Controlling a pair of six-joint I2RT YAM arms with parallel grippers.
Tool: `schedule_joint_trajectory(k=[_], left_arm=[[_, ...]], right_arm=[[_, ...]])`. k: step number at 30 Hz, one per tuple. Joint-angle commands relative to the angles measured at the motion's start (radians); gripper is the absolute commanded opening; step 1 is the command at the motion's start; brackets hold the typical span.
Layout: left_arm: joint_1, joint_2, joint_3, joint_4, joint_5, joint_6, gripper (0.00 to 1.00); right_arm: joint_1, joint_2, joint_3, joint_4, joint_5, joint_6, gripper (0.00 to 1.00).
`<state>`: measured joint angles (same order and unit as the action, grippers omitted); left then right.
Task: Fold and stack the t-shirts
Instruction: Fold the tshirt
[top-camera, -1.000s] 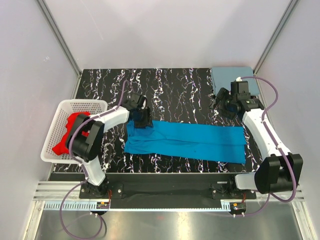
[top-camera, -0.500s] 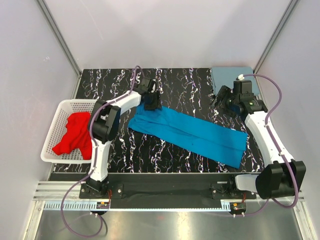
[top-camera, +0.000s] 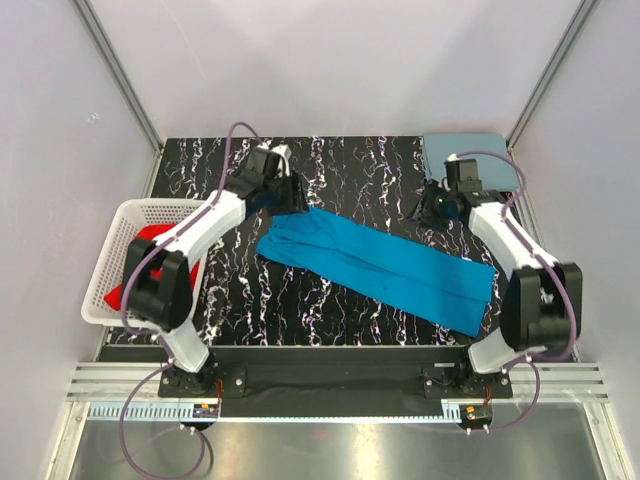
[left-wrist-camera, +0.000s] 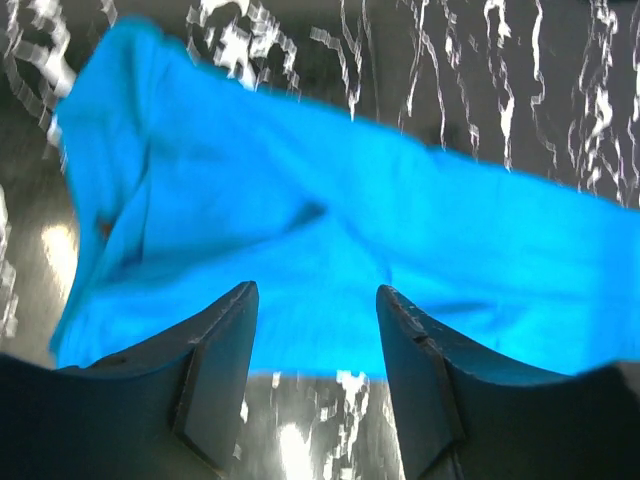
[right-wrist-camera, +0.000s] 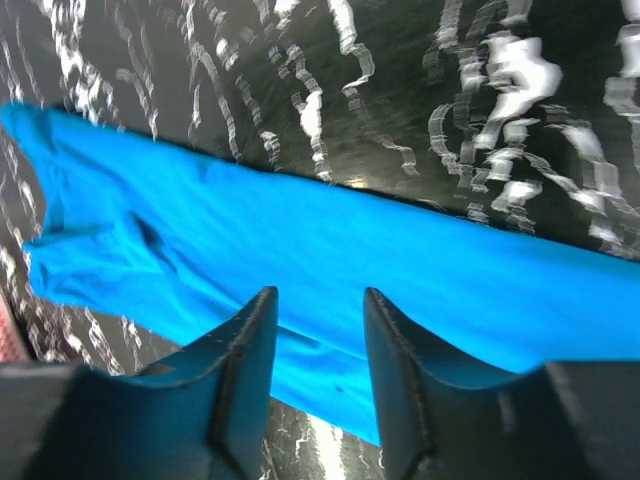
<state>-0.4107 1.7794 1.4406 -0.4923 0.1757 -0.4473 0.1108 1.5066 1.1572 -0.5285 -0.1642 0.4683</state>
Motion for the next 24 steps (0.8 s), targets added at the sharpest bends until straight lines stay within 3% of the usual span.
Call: schedule_joint_trajectory(k=[1, 7, 12, 17, 24], left_arm=[[0.009, -0.073, -0.188, 0.049, -0.062, -0.05, 0.55], [0.044, -0.077, -0.282, 0.038, -0.107, -0.035, 0.53], [0.058, -0.097, -0.26, 0.015, -0.142, 0.047, 0.53], [0.174, -0.144, -0.31, 0.096, 0.027, -0.042, 0.54], [0.182, -0.138, -0.316, 0.118, 0.12, -0.059, 0.55]], right_arm=[[0.046, 0.088, 0.054, 0.111, -0.177, -0.052, 0.45], [0.139, 0.289, 0.228, 0.147, -0.319, -0.091, 0.45], [0.226, 0.359, 0.301, 0.179, -0.372, -0.097, 0.44], [0.363, 0.518, 0.481, 0.121, -0.345, -0.23, 0.58], [0.398, 0.698, 0.679, 0.023, -0.353, -0.298, 0.61]])
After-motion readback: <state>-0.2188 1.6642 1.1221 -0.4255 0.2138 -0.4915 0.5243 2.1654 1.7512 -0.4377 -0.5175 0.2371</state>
